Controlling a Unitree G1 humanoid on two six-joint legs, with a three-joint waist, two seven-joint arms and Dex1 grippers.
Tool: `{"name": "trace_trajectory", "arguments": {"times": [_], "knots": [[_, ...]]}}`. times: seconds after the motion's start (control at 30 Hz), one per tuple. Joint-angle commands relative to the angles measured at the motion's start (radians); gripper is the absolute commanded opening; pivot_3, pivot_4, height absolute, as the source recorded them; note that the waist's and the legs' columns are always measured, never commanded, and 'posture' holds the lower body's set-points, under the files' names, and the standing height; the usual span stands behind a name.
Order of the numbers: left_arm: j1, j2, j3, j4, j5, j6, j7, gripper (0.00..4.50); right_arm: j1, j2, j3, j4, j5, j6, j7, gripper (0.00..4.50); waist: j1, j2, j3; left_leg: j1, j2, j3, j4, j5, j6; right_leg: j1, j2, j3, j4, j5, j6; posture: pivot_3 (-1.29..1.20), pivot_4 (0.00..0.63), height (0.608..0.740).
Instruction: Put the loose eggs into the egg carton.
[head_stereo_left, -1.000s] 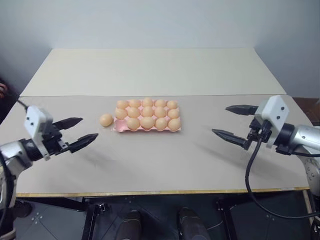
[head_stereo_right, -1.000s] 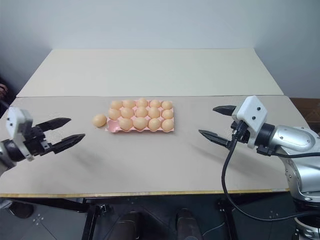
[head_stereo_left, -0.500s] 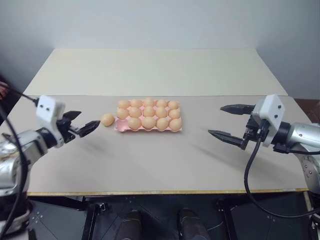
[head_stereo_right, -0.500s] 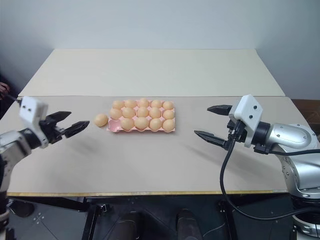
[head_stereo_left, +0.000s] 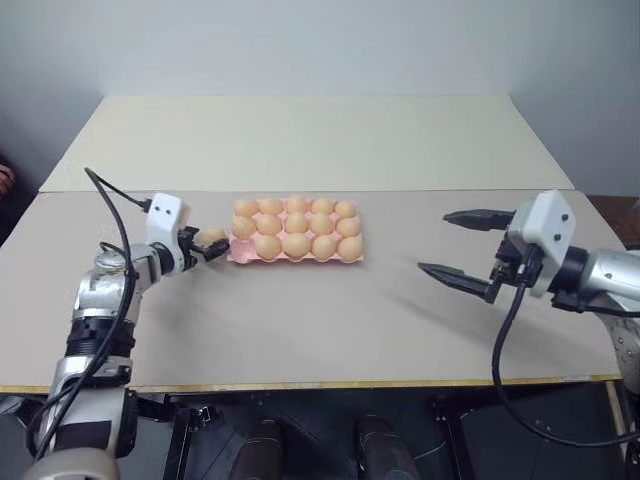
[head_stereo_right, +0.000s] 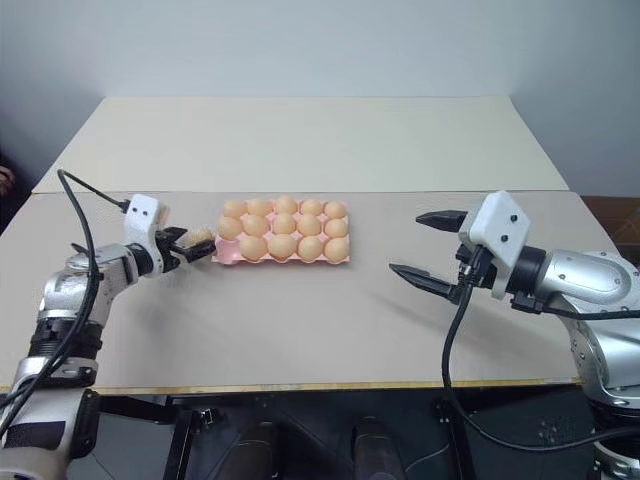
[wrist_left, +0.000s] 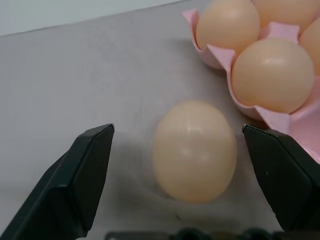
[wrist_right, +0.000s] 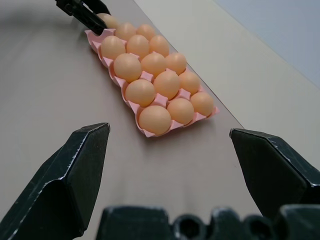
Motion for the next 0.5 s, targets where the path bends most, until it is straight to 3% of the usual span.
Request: {"name": "trace_trajectory", "arguments": {"times": [0.03, 0.13, 0.27, 0.43, 0.5], "knots": [[-0.036, -0.004, 0.001, 0.030, 0.022, -0.045, -0.022, 4.48, 0.002, -0.015, -0.051, -0.045, 0.032, 0.007, -0.012, 4.50, 0.000, 0.000, 0.000, 0.000, 0.000, 0.000, 0.000, 0.000, 0.000, 0.000, 0.000, 0.000, 0.000, 0.000, 0.000, 0.00, 0.150, 0.740], [-0.047, -0.009, 0.001, 0.057, 0.029, -0.052, -0.037, 4.48, 0.003, -0.013, -0.049, -0.046, 0.029, 0.007, -0.019, 4.50, 0.000, 0.000, 0.000, 0.000, 0.000, 0.000, 0.001, 0.000, 0.000, 0.001, 0.000, 0.000, 0.001, 0.000, 0.000, 0.00, 0.150, 0.740], [-0.037, -0.006, 0.003, 0.055, 0.036, -0.048, -0.053, 3.64, 0.001, -0.010, -0.047, -0.046, 0.026, 0.006, -0.025, 4.50, 0.000, 0.000, 0.000, 0.000, 0.000, 0.000, 0.001, 0.000, 0.000, 0.001, 0.000, 0.000, 0.001, 0.000, 0.000, 0.00, 0.150, 0.740], [-0.008, 0.006, 0.027, 0.015, 0.028, -0.036, -0.055, 2.08, -0.003, -0.009, -0.040, -0.041, 0.018, 0.004, -0.037, 4.50, -0.002, 0.000, 0.000, 0.000, 0.000, 0.000, 0.001, 0.000, 0.000, 0.001, 0.000, 0.000, 0.001, 0.000, 0.000, 0.00, 0.150, 0.740], [0.014, 0.020, 0.043, -0.027, 0.020, -0.027, -0.054, 2.08, -0.003, -0.009, -0.040, -0.041, 0.017, 0.003, -0.042, 4.50, -0.005, 0.000, 0.000, 0.000, 0.000, 0.000, 0.001, 0.000, 0.000, 0.000, 0.000, 0.000, 0.001, 0.000, 0.000, 0.00, 0.150, 0.740]]}}
